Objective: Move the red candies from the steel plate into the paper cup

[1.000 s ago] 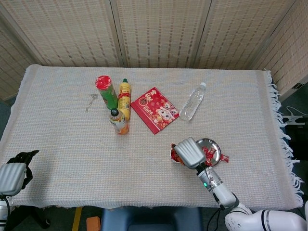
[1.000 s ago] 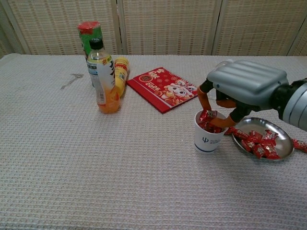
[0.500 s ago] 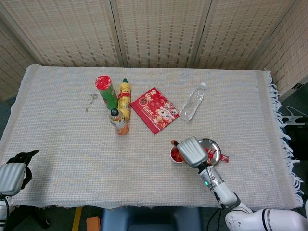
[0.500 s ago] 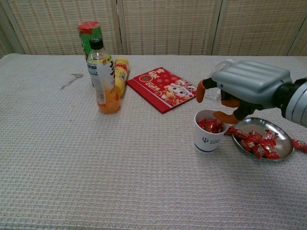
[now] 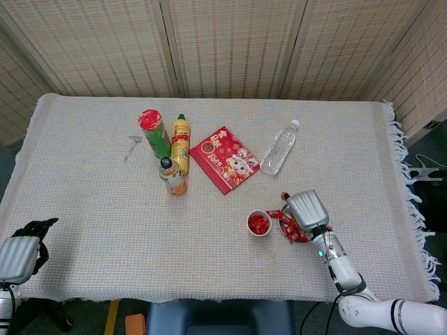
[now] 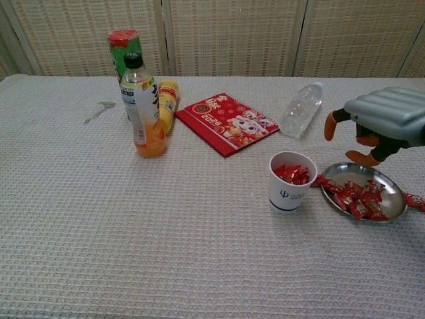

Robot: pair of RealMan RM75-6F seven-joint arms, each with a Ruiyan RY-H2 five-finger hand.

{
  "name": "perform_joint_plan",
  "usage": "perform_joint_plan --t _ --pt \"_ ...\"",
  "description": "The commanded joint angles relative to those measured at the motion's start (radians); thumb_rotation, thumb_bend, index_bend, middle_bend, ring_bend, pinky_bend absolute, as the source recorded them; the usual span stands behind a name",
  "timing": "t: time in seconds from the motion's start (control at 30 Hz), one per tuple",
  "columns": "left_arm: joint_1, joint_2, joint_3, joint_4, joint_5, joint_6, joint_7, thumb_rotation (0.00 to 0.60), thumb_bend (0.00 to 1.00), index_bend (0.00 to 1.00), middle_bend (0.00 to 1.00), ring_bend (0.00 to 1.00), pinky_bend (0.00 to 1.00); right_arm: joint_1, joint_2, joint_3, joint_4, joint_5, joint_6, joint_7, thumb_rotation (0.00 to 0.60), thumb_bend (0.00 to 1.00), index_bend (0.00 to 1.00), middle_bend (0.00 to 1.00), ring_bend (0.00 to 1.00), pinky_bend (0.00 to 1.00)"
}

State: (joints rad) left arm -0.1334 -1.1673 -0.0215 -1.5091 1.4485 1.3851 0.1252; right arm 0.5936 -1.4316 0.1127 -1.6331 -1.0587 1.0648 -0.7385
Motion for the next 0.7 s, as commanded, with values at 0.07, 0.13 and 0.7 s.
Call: perform_joint_plan --t 0.07,0.13,0.7 --pt "0.000 -0.002 -0.002 0.002 -0.008 -0.002 0.004 0.600 0.96 0.17 0.23 0.19 0.35 0.016 -0.036 -0.002 0.060 0.029 -0.036 0.019 0.600 0.34 0.36 1.00 0.85 1.00" --pt "-0.002 -0.001 -0.003 0.004 -0.010 -0.007 0.002 0.600 0.96 0.17 0.23 0.19 0.35 0.031 -0.078 0.000 0.102 0.040 -0.056 0.029 0.600 0.33 0.36 1.00 0.85 1.00" --pt "-0.001 0.003 -0.002 0.005 -0.006 -0.006 -0.010 0.600 0.96 0.17 0.23 0.19 0.35 0.067 -0.178 -0.012 0.184 0.076 -0.059 0.007 0.600 0.22 0.43 1.00 0.85 1.00"
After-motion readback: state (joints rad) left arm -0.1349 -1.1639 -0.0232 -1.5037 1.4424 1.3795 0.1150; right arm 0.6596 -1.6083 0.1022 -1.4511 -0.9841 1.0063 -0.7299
